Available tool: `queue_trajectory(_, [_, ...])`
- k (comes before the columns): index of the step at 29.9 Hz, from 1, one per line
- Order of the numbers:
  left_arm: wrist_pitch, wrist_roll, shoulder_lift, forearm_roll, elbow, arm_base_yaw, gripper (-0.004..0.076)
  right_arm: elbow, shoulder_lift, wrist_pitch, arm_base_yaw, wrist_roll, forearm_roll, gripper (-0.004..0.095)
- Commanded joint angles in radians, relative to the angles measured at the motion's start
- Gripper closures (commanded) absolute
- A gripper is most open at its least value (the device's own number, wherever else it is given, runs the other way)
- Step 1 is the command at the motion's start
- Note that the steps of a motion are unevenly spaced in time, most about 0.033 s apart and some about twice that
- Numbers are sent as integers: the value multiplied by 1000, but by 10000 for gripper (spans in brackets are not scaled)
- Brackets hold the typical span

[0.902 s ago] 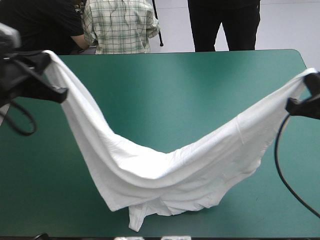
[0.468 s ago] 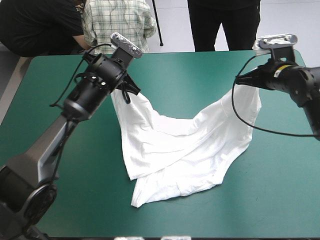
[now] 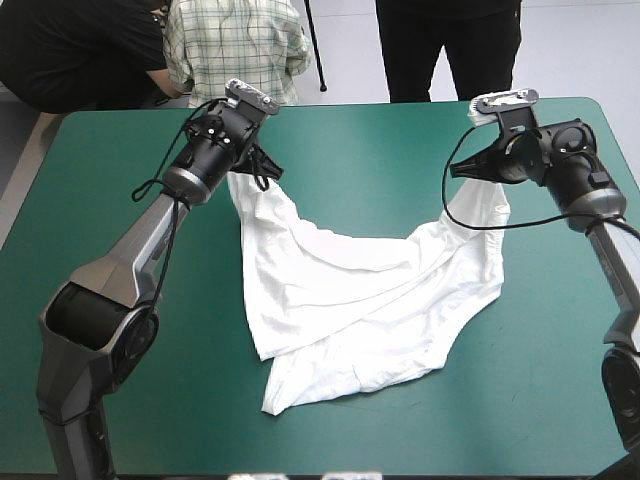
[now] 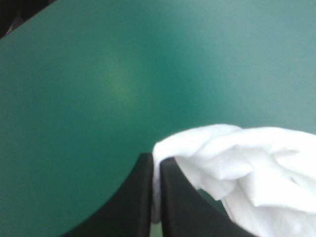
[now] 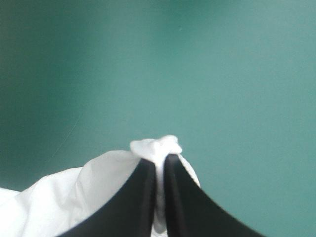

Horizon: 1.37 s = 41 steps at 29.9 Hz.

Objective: Fold the cloth

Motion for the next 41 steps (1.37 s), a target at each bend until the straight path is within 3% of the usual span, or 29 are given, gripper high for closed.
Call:
queue_trajectory(1, [-15, 1, -65, -12, -37, 30, 650, -39, -34, -67, -8, -6, -27, 683])
queue_trajectory(3, [5, 31, -65, -58, -39, 43, 552, -39, -34, -73, -17, -6, -23, 487])
queue_trajectory(6, [36, 119, -80, -151, -39, 64, 342, -71, -36, -46, -37, -4, -20, 240])
queue_trajectory(8, [73, 133, -106, -176, -39, 73, 199, -102, -50, -19, -48, -2, -20, 192])
queue_trajectory(11, [125, 133, -170, -177, -39, 79, 113, -137, -88, 3, -55, -4, -22, 202])
queue_trajectory(18, [165, 331, -447, -443, 77, 67, 126, -155, -210, 121, -55, -4, -98, 210])
queue_trajectory(28, [175, 318, -872, -405, 605, -180, 126, -140, -340, 212, -52, 23, -115, 210])
queue_trajectory(35, [175, 314, -945, -464, 900, -329, 125, 21, -467, 197, -52, 26, -139, 210])
queue_trajectory(41, [49, 314, -886, -498, 1058, -468, 126, 141, -483, 197, -52, 49, -167, 210])
